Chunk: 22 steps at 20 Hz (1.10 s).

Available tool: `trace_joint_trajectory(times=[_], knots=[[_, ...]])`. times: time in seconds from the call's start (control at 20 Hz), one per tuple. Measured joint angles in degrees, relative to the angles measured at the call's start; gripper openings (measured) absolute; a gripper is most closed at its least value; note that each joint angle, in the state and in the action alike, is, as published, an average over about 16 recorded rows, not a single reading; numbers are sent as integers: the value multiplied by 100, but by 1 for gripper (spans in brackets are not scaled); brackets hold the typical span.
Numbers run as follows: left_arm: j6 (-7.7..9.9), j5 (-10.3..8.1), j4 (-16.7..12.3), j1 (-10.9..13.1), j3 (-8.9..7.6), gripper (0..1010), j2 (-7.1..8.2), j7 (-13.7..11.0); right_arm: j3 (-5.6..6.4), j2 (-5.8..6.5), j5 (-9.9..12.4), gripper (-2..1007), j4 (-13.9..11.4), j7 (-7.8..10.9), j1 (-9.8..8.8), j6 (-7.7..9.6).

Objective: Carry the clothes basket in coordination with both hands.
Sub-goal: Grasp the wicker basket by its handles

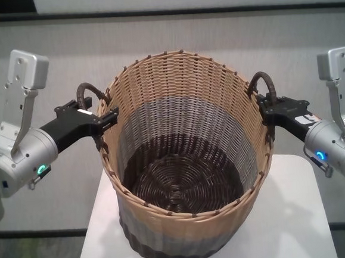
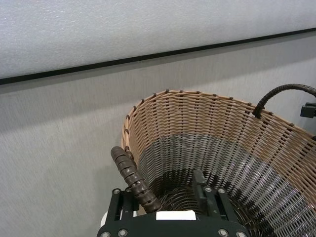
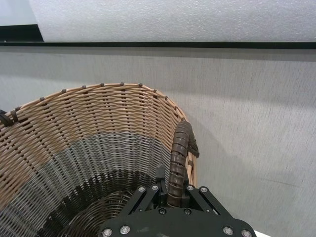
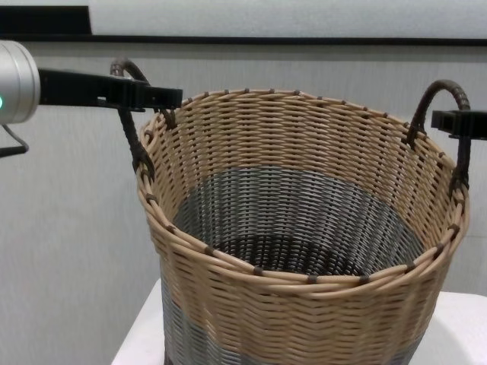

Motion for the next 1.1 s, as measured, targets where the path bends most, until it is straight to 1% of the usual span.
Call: trace_joint_trajectory(times=[0.6, 0.75, 0.95, 1.1], knots=[[0, 0, 0, 0, 0, 259, 0, 1, 0, 0, 0, 146, 0, 0, 0, 0], [0, 0, 0, 0, 0, 162, 0, 1, 0, 0, 0, 146, 0, 0, 0, 0], [0, 1, 0, 0, 0, 67, 0, 0, 0, 0, 0, 146, 0, 0, 0, 0], [0, 1, 0, 0, 0, 27, 0, 0, 0, 0, 0, 146, 0, 0, 0, 0]])
